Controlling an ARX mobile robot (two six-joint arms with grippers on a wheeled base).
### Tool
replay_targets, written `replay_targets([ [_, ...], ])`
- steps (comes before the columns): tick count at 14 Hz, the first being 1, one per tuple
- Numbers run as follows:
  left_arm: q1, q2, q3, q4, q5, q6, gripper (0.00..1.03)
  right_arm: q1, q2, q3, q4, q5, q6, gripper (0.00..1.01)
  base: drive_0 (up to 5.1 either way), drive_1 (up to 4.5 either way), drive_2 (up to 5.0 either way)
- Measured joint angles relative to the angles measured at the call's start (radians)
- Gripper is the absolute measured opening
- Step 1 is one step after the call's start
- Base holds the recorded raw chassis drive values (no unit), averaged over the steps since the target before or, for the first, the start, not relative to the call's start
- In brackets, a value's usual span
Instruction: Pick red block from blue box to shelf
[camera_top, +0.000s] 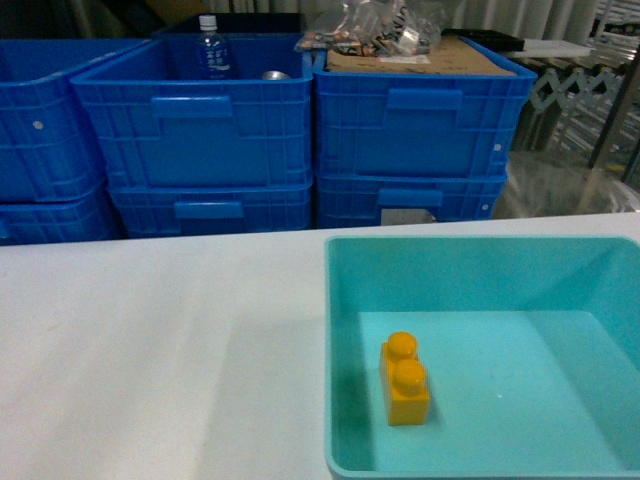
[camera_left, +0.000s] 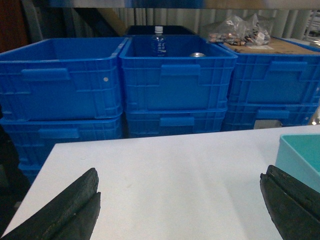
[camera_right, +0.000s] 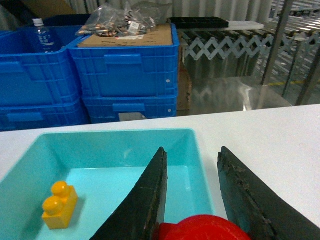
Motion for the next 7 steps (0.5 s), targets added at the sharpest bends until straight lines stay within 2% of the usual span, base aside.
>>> replay_targets([
  [7,-0.001,0.000,0.000,0.000,0.000,0.000,0.98,0.000,0.000,0.000,0.000,0.001,0.000,0.26,-1.6,-1.62,-1.6],
])
